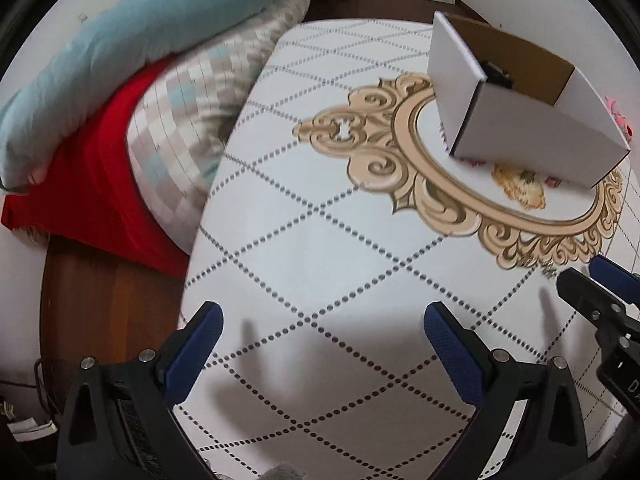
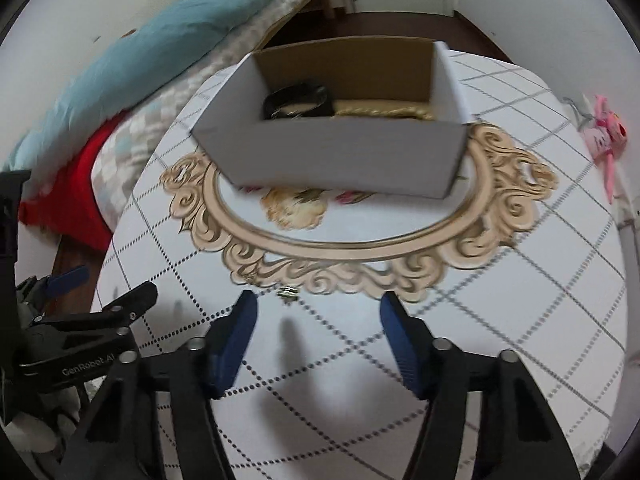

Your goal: Organize jewelry

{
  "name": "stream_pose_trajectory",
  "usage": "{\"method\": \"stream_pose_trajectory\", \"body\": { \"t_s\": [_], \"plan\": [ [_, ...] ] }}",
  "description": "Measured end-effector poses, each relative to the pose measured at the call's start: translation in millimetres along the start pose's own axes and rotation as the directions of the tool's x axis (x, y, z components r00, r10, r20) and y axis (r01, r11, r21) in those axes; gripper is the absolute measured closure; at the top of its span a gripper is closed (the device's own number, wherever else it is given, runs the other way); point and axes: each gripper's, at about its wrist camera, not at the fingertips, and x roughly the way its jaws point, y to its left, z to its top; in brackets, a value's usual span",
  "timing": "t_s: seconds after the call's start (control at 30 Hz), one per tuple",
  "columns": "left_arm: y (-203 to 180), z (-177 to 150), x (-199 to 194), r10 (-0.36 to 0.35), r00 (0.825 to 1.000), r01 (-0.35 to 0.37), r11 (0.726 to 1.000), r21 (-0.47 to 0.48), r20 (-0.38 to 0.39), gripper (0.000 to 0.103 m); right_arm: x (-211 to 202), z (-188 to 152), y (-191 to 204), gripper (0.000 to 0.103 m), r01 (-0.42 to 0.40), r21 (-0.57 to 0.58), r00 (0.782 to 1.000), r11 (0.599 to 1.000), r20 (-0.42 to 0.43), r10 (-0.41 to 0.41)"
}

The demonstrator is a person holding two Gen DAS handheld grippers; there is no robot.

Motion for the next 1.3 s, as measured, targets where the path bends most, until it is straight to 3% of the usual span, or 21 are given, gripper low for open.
{"method": "stream_pose_trajectory", "body": {
  "t_s": [0.33,0.47,0.73,1.07,1.13,1.27,1.3],
  "plan": [
    [4,-5,15,-0.043,0.997,0.041,0.999,-0.022,-0.059,0.000,22,0,23,0.071,0.020,-0.060,1.000,0.998,-0.001,-0.020],
    [5,-3,18,-0.047,0.997,0.046,0.999,-0.023,-0.064,0.000,24,1,25,0.090,0.061,-0.080,0.998,0.995,0.009,-0.061],
    [-1,0,9,-0.051,0.997,0.049,0.998,-0.028,-0.052,0.000,13,-1,11,0.091,0.037,-0.027,0.999,0.999,0.030,-0.036],
    [-69,16,-6,-0.194,0.981,0.194,0.981,0.021,0.009,0.002,-23,-8,-66,0.091,0.070,0.161,0.994,0.984,0.069,-0.082],
    [-80,17,-5,-0.204,0.979,0.203,0.978,0.041,0.010,0.016,-24,-11,-78,0.091,0.078,0.189,0.993,0.979,0.068,-0.092],
    [-97,18,-2,-0.210,0.977,0.209,0.976,0.069,0.017,0.032,-28,-14,-94,0.091,0.089,0.221,0.991,0.971,0.074,-0.107],
    [-99,18,-4,-0.205,0.978,0.203,0.976,0.076,0.024,0.041,-28,-14,-96,0.091,0.090,0.224,0.991,0.970,0.075,-0.110]
  ]
}}
